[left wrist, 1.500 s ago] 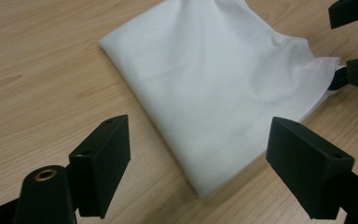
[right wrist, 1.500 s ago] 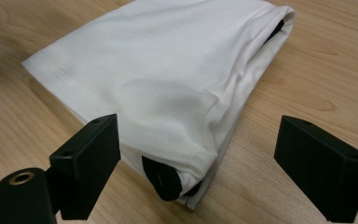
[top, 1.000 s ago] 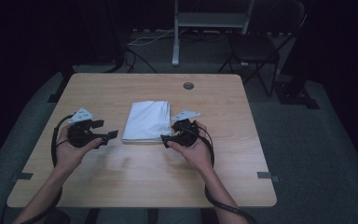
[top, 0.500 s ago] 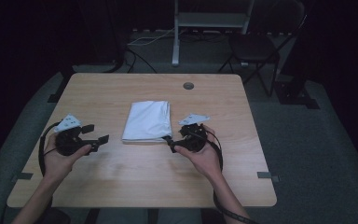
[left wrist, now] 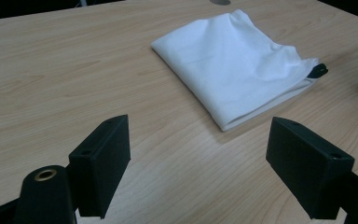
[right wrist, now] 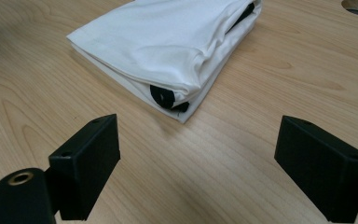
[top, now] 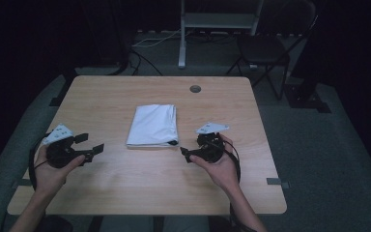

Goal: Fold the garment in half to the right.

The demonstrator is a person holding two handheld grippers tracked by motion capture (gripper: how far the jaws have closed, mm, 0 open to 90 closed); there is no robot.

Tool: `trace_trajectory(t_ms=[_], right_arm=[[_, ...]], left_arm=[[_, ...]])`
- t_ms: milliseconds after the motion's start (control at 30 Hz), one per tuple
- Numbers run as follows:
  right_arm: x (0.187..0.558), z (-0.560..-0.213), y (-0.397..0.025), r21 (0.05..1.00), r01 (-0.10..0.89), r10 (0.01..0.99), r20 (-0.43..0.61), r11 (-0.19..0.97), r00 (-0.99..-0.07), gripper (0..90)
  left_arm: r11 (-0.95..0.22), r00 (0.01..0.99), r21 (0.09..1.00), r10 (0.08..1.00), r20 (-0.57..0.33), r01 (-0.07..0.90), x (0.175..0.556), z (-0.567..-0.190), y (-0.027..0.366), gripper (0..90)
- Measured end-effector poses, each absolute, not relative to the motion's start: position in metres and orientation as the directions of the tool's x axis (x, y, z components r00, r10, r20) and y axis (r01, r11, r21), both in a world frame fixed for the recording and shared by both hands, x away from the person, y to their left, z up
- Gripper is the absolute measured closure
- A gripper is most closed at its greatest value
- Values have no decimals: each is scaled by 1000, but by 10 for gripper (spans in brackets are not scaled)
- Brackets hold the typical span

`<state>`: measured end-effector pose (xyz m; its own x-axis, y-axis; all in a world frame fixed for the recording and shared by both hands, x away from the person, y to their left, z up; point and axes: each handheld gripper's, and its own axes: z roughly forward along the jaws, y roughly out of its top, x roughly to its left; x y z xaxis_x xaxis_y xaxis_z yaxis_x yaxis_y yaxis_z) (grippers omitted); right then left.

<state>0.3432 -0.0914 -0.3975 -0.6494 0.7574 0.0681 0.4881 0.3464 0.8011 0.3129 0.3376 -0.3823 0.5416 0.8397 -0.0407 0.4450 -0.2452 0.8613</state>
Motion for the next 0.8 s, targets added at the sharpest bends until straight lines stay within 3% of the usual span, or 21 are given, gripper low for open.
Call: trace_trajectory(t_ms=[800], right_arm=[[326,-402,-128,801,509,787,77,317,-612,134]], left_arm=[[-226,500,867,865,-31,445,296,-387,364,212]])
